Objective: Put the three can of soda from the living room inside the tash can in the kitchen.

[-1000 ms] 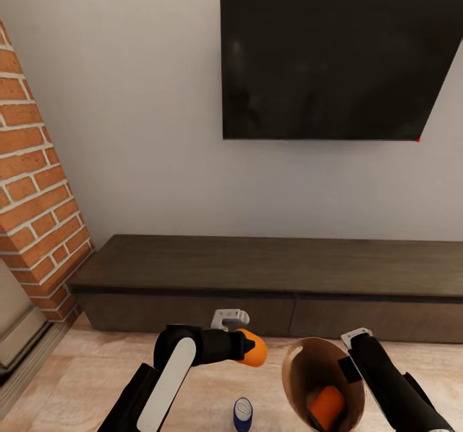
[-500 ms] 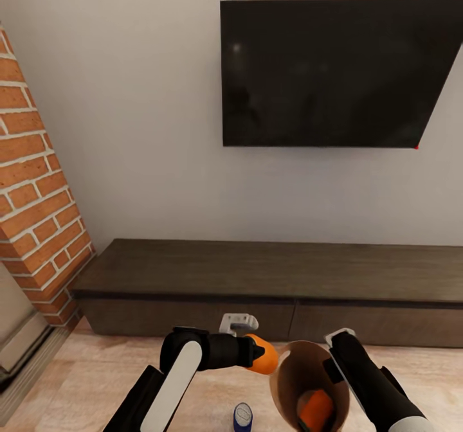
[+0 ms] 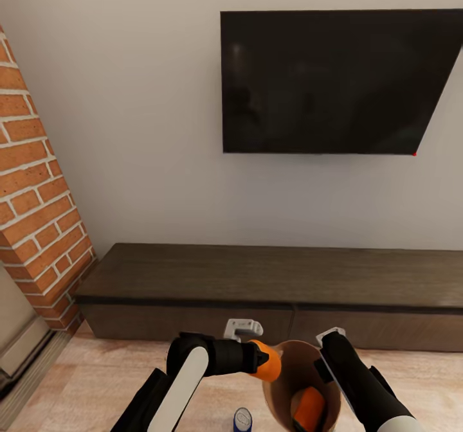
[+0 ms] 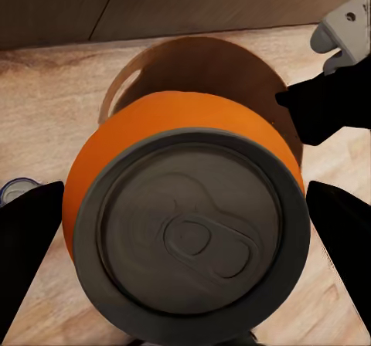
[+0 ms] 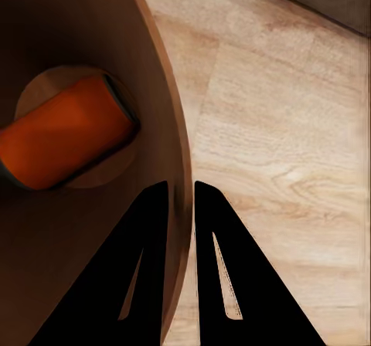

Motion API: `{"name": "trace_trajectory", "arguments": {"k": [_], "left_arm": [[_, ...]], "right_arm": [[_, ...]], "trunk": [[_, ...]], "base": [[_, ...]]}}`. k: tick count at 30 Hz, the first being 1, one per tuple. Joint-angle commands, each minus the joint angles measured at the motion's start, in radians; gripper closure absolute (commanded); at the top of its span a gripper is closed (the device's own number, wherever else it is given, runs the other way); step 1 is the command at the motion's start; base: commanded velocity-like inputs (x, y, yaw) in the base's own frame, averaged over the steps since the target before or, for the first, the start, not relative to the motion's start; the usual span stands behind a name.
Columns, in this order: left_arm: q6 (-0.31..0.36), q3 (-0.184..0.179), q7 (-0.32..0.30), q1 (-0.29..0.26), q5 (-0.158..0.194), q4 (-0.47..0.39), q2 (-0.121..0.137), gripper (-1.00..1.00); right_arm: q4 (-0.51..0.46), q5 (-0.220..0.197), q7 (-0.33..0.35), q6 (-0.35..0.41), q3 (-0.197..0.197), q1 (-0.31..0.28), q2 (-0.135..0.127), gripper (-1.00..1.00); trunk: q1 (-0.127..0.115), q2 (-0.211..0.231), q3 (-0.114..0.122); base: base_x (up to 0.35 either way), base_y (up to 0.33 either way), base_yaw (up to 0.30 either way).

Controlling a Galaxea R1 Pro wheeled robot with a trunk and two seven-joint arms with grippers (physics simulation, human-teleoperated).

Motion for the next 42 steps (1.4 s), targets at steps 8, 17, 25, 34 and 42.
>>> {"name": "trace_trajectory", "arguments": {"k": [8, 17, 25, 34, 42], "left_arm": [[-0.059, -0.033, 0.000, 0.000, -0.002, 0.023, 0.000, 1.00], [-0.141, -0.064, 0.000, 0.001, -0.003, 0.080, -0.001, 1.00], [-0.210, -0.075, -0.002, 0.001, -0.003, 0.159, -0.006, 1.00], [-0.237, -0.083, -0.003, 0.000, -0.004, 0.204, -0.013, 1.00], [-0.260, -0.086, -0.004, 0.000, -0.005, 0.214, -0.015, 1.00]], "right_arm": [[0.000, -0.019, 0.007, 0.000, 0.017, 0.001, 0.010, 1.00], [0.000, -0.019, 0.007, 0.000, 0.020, 0.001, 0.010, 1.00], [0.000, -0.019, 0.007, 0.000, 0.032, 0.001, 0.010, 1.00], [0.000, -0.019, 0.007, 0.000, 0.041, 0.001, 0.012, 1.00], [-0.001, -0.019, 0.007, 0.000, 0.043, 0.001, 0.013, 1.00]], "trunk": [[-0.012, 0.021, 0.010], [-0.012, 0.021, 0.010], [-0.012, 0.021, 0.010], [-0.012, 0.021, 0.010], [-0.012, 0.021, 0.010]], "base": [[0.000, 0.000, 0.000], [0.000, 0.000, 0.000], [0.000, 0.000, 0.000], [0.000, 0.000, 0.000], [0.000, 0.000, 0.000]]}}
